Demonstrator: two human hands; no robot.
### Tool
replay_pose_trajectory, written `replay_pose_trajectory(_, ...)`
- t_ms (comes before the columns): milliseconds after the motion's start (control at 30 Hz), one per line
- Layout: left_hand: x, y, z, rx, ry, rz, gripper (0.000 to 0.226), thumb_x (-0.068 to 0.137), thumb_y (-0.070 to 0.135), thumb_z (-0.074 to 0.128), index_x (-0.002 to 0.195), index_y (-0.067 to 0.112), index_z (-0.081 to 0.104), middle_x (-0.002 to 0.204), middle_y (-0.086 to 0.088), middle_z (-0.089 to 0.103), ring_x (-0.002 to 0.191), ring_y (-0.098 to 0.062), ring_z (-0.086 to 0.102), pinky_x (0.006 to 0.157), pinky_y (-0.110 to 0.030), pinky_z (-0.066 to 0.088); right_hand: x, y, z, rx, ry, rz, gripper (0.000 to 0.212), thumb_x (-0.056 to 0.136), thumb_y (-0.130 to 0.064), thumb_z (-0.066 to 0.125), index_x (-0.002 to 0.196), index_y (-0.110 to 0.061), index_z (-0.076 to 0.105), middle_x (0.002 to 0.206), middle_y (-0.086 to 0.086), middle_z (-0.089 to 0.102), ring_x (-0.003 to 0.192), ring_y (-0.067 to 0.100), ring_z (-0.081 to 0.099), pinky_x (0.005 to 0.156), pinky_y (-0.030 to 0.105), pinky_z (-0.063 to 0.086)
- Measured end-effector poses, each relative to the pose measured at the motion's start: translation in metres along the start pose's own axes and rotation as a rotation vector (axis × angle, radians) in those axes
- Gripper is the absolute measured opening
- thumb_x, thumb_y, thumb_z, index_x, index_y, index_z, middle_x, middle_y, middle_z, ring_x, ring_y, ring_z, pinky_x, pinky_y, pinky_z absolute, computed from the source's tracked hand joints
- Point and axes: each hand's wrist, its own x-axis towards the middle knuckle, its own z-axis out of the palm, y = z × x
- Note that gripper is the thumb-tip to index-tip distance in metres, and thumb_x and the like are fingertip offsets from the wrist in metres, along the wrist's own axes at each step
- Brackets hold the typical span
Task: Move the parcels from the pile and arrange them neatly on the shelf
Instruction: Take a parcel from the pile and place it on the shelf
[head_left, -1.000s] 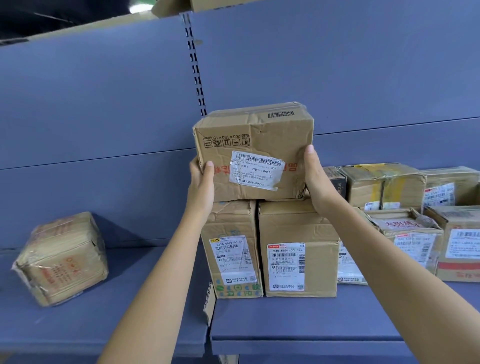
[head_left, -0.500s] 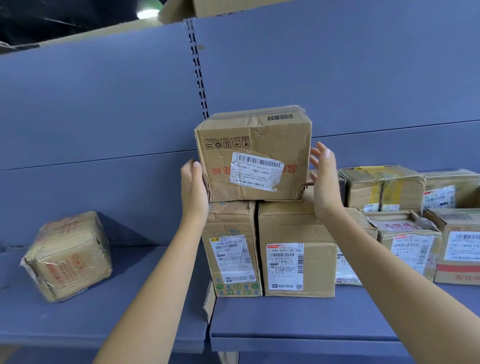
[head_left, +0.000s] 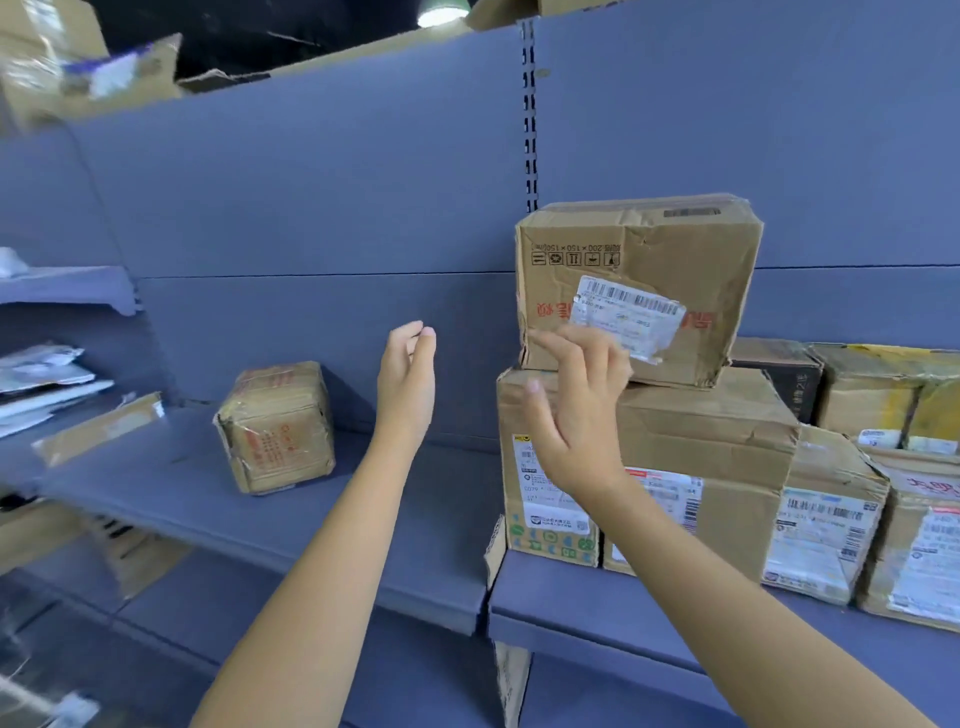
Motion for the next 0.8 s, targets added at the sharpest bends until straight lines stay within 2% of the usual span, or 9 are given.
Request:
replay_pose_trajectory(67, -0.010, -0.013, -0.031, 0.038, 0.049, -0.041, 0.025, 0.100, 0.034, 0.040, 0.120, 0.024, 0.052, 0.117, 0.011, 0.055, 0.111, -0.010, 0.049, 0.092, -0.025, 0.034, -0.013, -0.014, 0.023, 0.070, -0.081, 0.058, 0.032, 0.090, -0.029, 0.039, 0.121, -0.022, 0.045, 0.118, 0.005, 0.053, 0.116, 0.023, 0.037, 0.104, 0.030, 0.018)
replay_pose_trajectory(167, -0.024, -0.032, -0.081, 0.077, 0.158, -0.104, 0.012, 0.099, 0.030, 0.043, 0.097, 0.028, 0.054, 0.102, 0.012, 0.055, 0.105, -0.012, 0.051, 0.082, -0.021, 0.038, -0.035, -0.033, 0.057, 0.160, -0.187, 0.129, 0.037, 0.089, -0.031, 0.041, 0.122, -0.018, 0.050, 0.119, 0.005, 0.053, 0.117, 0.020, 0.035, 0.102, 0.033, 0.022)
replay_pose_trajectory(200, -0.028, -0.038, -0.099, 0.097, 0.193, -0.128, 0.013, 0.098, 0.032, 0.044, 0.093, 0.028, 0.054, 0.102, 0.010, 0.054, 0.105, -0.013, 0.051, 0.083, -0.021, 0.039, -0.041, -0.040, 0.068, 0.179, -0.221, 0.153, 0.039, 0.089, -0.032, 0.041, 0.123, -0.016, 0.052, 0.120, 0.004, 0.053, 0.118, 0.021, 0.035, 0.101, 0.036, 0.024)
replay_pose_trajectory(267, -0.032, -0.050, -0.132, 0.142, 0.257, -0.165, 0.016, 0.095, 0.039, 0.045, 0.089, 0.029, 0.055, 0.104, 0.007, 0.056, 0.108, -0.018, 0.053, 0.092, -0.030, 0.041, -0.050, -0.053, 0.088, 0.212, -0.285, 0.200, 0.043, 0.087, -0.033, 0.042, 0.124, -0.013, 0.053, 0.123, 0.003, 0.051, 0.118, 0.018, 0.033, 0.098, 0.036, 0.024)
replay_pose_trajectory(367, -0.033, -0.062, -0.175, 0.187, 0.304, -0.203, 0.012, 0.099, 0.034, 0.042, 0.096, 0.031, 0.053, 0.109, 0.005, 0.057, 0.112, -0.021, 0.054, 0.098, -0.037, 0.040, -0.060, -0.072, 0.117, 0.267, -0.405, 0.257, 0.044, 0.086, -0.029, 0.046, 0.127, -0.013, 0.051, 0.124, 0.001, 0.047, 0.117, 0.014, 0.030, 0.097, 0.033, 0.022)
replay_pose_trajectory(533, -0.021, -0.081, -0.229, 0.247, 0.234, -0.255, 0.015, 0.101, 0.034, 0.040, 0.110, 0.025, 0.048, 0.102, 0.014, 0.051, 0.110, -0.016, 0.052, 0.099, -0.034, 0.040, -0.071, -0.094, 0.168, 0.256, -0.491, 0.301, 0.046, 0.087, -0.030, 0.049, 0.130, -0.014, 0.049, 0.126, 0.000, 0.045, 0.119, 0.020, 0.033, 0.097, 0.029, 0.022)
replay_pose_trajectory(667, 0.001, -0.106, -0.285, 0.309, 0.167, -0.292, 0.024, 0.099, 0.037, 0.042, 0.117, 0.022, 0.050, 0.110, 0.007, 0.053, 0.112, -0.015, 0.052, 0.098, -0.033, 0.040, -0.077, -0.121, 0.225, 0.232, -0.514, 0.423, 0.043, 0.091, -0.025, 0.058, 0.131, -0.014, 0.045, 0.131, 0.000, 0.041, 0.120, 0.022, 0.033, 0.104, 0.038, 0.030)
replay_pose_trajectory(800, 0.027, -0.125, -0.343, 0.316, 0.121, -0.322, 0.018, 0.099, 0.036, 0.044, 0.111, 0.025, 0.051, 0.104, 0.012, 0.052, 0.112, -0.015, 0.053, 0.103, -0.036, 0.041, -0.083, -0.153, 0.282, 0.187, -0.577, 0.501, 0.067, 0.086, -0.039, 0.066, 0.140, -0.015, 0.035, 0.139, 0.004, 0.034, 0.128, 0.028, 0.029, 0.106, 0.045, 0.032)
